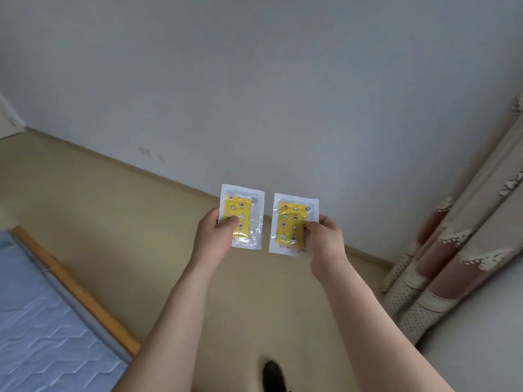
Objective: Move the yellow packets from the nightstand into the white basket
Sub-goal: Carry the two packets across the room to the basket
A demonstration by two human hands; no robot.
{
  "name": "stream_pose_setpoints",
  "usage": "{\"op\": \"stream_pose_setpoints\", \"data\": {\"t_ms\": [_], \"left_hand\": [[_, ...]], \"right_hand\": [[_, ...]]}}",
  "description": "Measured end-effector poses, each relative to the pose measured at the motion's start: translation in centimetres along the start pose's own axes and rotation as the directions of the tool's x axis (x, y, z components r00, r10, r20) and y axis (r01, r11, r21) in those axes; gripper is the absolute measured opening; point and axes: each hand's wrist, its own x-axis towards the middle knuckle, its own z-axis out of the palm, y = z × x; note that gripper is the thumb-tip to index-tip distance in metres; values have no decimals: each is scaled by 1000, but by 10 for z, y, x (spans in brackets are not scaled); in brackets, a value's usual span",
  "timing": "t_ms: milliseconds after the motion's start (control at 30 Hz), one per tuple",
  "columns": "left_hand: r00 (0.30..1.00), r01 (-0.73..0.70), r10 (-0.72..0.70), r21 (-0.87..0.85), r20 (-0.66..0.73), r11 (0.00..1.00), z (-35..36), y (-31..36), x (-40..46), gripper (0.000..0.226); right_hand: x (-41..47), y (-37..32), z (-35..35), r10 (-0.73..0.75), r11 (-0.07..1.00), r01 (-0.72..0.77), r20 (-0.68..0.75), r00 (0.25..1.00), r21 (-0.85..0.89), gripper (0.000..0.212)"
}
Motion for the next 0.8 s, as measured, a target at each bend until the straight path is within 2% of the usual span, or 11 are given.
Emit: {"op": "stream_pose_setpoints", "data": {"t_ms": [333,500,800], "left_hand": [[964,-44,9,-124,-265,991,-45,29,192,11],[930,-30,-16,-118,-368,993,-88,36,247,13],[808,19,-96,-138,-581,990,-179,19,382,12]], "right_hand": [[150,-59,187,-24,993,55,270,963,-106,29],[188,-65,276,43,996,-4,414,909,-95,30],[271,-50,445,135,984,-39,573,809,-176,27]]}}
